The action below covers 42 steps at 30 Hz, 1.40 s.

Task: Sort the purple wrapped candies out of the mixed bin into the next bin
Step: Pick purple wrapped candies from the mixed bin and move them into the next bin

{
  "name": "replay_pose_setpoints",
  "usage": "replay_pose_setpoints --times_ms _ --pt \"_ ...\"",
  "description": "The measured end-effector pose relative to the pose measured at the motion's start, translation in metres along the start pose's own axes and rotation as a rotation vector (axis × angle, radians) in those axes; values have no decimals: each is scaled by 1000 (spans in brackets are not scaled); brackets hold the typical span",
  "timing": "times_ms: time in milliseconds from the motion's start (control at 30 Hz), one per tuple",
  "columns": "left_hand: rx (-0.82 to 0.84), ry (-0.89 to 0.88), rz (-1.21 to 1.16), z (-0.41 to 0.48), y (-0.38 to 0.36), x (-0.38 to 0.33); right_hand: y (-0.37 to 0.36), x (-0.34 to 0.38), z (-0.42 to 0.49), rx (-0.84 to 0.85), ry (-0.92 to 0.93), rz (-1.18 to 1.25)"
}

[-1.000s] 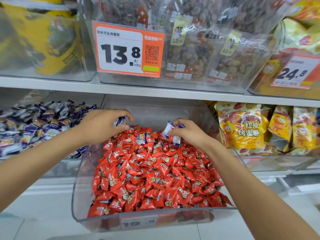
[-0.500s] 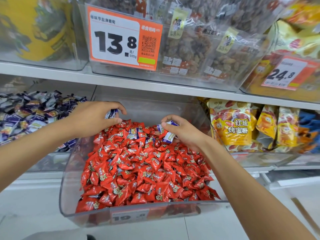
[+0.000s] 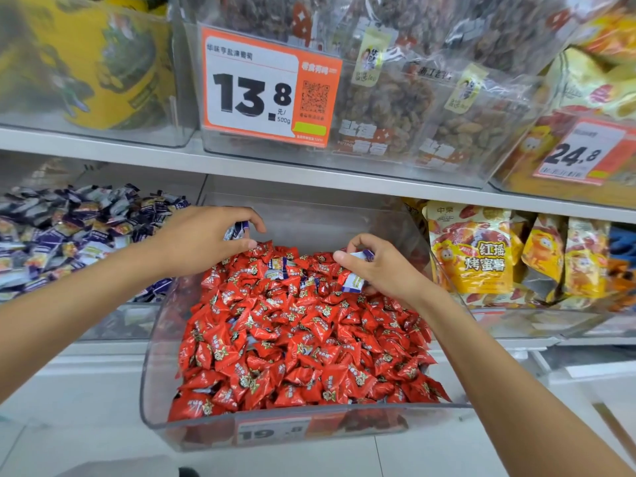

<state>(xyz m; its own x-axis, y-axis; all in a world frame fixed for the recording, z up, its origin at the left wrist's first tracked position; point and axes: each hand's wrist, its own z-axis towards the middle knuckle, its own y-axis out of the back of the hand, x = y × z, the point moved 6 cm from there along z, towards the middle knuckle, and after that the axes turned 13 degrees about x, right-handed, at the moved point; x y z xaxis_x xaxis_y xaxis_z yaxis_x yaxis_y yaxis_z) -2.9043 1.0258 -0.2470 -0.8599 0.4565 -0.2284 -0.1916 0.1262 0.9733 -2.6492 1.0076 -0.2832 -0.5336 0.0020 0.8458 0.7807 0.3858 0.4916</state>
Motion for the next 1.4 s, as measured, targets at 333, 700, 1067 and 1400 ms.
replay_pose_setpoints --times_ms 333,700,1067,1400 --pt "27 2 6 -3 4 -7 7 0 -1 -97 48 102" --pt "350 -39 82 48 -32 -35 23 5 -16 -296 96 16" --pt "446 34 156 74 -69 -20 31 5 -24 -255 45 -24" --pt "241 -30 -156 52 -19 -29 49 12 -35 -254 81 44"
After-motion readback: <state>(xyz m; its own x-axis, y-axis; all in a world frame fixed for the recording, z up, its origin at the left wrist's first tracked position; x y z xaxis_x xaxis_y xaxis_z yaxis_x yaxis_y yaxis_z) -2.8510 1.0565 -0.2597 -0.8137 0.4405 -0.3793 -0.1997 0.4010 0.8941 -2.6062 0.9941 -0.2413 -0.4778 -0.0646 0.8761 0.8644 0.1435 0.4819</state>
